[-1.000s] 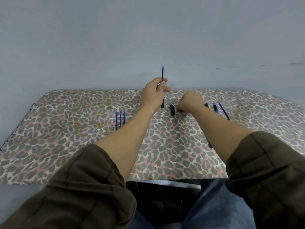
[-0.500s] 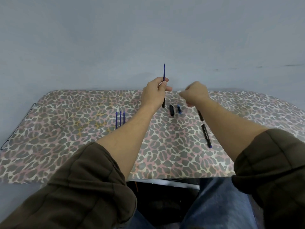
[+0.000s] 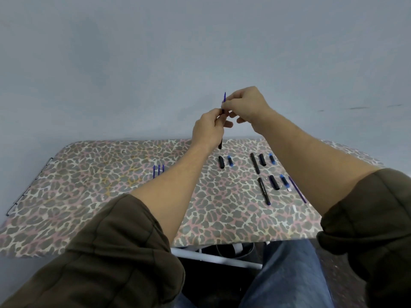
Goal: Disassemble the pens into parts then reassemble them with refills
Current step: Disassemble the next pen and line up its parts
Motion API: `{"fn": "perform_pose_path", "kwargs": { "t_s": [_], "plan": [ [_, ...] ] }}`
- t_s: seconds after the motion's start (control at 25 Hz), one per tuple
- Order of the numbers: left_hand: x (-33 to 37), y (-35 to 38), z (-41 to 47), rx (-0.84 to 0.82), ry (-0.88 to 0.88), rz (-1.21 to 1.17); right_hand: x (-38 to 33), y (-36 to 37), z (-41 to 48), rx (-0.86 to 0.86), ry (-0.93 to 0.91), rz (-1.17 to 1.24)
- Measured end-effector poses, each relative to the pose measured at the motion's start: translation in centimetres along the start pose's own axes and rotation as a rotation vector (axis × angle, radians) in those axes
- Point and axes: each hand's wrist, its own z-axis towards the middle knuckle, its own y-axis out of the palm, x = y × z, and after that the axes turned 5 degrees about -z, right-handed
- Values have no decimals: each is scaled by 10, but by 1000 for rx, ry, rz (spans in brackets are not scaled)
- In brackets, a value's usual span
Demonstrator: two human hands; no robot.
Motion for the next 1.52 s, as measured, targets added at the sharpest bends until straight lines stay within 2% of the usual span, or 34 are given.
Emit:
{"fn": "perform_pose_path", "kwargs": {
  "t_s": [0.16, 0.36, 0.52, 0.72, 0.92, 1.12, 1.32, 1.52],
  "plan": [
    [10, -2, -7, -14, 28, 14, -9, -11, -5, 15, -30, -10],
    [13, -6, -13, -29, 3, 61, -37, -42, 0, 187, -74, 118],
    [7, -11, -13, 22, -61, 61, -40, -55, 4, 283, -70, 65],
    [-8, -16, -6, 78, -208, 93, -7, -38, 7, 207, 49, -148],
    [-33, -23, -5, 83, -378, 158, 40, -13, 12, 71, 134, -426],
    [-47, -15, 0, 71, -507, 288, 80, 12, 19, -7, 221, -589],
    [-63, 3, 8, 36, -554, 488, 116, 34, 27, -49, 255, -654],
    [-84, 17, 15, 102, -589, 485, 135, 49, 34, -107, 280, -696]
  ]
}}
